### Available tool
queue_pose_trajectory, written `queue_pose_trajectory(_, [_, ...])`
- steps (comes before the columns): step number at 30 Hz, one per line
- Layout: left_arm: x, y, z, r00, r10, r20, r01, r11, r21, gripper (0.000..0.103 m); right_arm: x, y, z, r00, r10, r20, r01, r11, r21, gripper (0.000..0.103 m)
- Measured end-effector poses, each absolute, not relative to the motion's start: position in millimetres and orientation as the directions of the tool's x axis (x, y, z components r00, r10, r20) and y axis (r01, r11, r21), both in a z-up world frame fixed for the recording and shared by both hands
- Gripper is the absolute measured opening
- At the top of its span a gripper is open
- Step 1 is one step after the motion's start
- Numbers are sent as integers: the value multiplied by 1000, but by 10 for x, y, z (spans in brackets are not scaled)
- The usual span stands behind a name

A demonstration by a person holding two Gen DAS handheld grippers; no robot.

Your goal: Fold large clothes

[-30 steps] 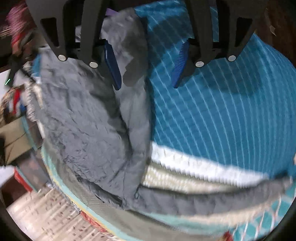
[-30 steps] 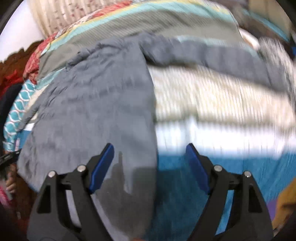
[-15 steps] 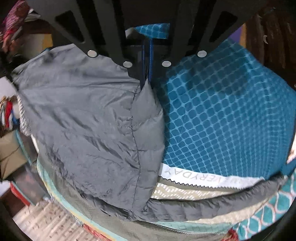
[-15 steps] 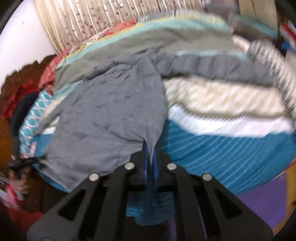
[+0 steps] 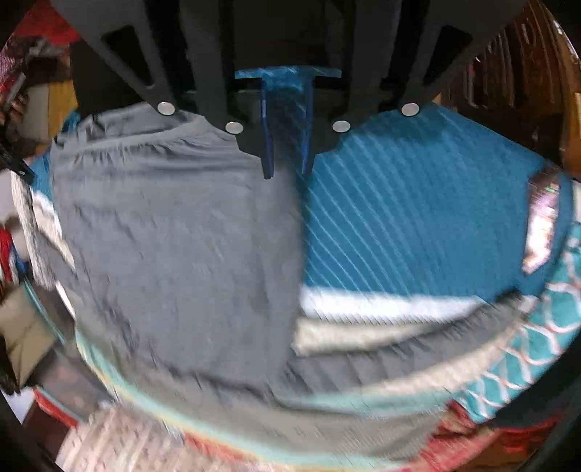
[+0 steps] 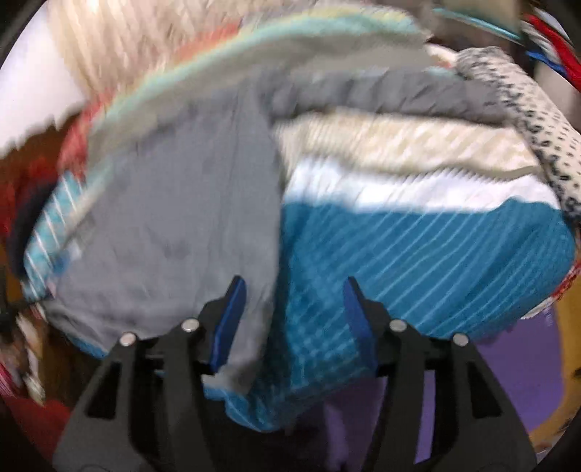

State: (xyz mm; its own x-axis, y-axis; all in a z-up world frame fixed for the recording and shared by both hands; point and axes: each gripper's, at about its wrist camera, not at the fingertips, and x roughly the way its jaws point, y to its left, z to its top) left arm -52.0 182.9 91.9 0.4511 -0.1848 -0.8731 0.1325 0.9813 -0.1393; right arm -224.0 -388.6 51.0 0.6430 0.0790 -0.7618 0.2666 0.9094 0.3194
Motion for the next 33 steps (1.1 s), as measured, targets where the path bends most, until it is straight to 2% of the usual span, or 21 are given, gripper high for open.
queue_pose_trajectory(4, [-279,1757,1191,527,-180,-831,126,983,-134,0,-2164,-4227,786,733,62,-678,319,848,424,53])
queue_pose_trajectory(8, [75,1360,1239,539,-247,-805,186,967,-172,0,-1892,-4489,773,768,63,-637,364,776,515,53])
queue_pose_trajectory(12, [319,867,976,497,-272,-824,259,953,-158,0,-1570,-4834,622,776,37,-630,429,700,571,53])
queue_pose_trajectory(17, [540,421,384,412,-208,-887,272,957,-98,0,-1198,-5662,142,813,31,-582,521,409,749,53])
queue_pose_trajectory(21, [590,416,54,348,-178,-920,251,964,-92,0,-989,-6113,-145,788,-26,-615,594,296,748,53])
queue_pose_trajectory(25, [587,457,3,349,-185,-919,256,962,-97,0,-820,-6402,-239,768,-99,-633,634,262,728,53])
queue_pose_trajectory(27, [609,470,10,345,-189,-919,255,962,-102,0,-708,-6488,-220,768,-119,-630,636,259,726,38])
queue_pose_trajectory(28, [623,500,25,343,-191,-920,255,961,-104,0,-646,-6525,-210,761,-119,-637,643,263,719,18])
queue_pose_trajectory(29, [635,486,44,344,-192,-919,254,961,-106,0,-580,-6550,-155,759,-121,-639,645,267,716,7])
queue_pose_trajectory(33, [656,539,246,387,-220,-896,238,962,-133,0,-368,-6483,361,813,-156,-561,574,382,725,6])
